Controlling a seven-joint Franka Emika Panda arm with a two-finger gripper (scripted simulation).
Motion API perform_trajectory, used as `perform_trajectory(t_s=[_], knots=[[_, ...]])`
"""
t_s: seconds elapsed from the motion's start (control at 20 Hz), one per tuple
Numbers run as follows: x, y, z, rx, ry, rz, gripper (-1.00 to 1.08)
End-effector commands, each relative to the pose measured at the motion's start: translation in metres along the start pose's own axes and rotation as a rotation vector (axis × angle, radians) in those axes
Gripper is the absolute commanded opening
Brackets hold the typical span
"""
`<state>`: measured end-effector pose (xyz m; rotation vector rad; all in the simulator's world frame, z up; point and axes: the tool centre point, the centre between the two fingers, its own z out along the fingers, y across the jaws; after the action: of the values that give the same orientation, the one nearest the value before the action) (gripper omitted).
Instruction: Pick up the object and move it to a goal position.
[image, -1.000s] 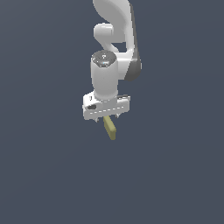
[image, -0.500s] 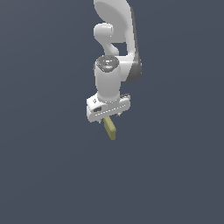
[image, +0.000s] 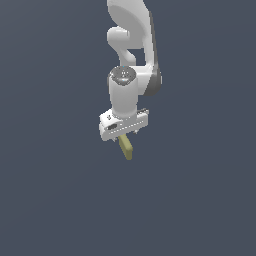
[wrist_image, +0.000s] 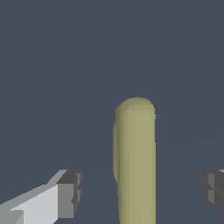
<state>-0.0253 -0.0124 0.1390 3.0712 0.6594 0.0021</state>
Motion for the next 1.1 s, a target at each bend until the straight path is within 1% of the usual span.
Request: perform_trajectory(t_s=[0.0, 0.3, 0.55, 0.6, 1.05], knots=[[-0.001, 0.000, 0.009, 0.001, -0.001, -0.001, 1.00], [-0.001, -0.001, 0.037, 0.001, -0.001, -0.004, 1.00], [-0.001, 0.000, 0.043, 0.001, -0.001, -0.004, 1.00], [-0.001, 0.000, 0.043, 0.001, -0.001, -0.004, -1.00], [-0.001, 0.000, 0.043, 0.001, -0.001, -0.004, -1.00]])
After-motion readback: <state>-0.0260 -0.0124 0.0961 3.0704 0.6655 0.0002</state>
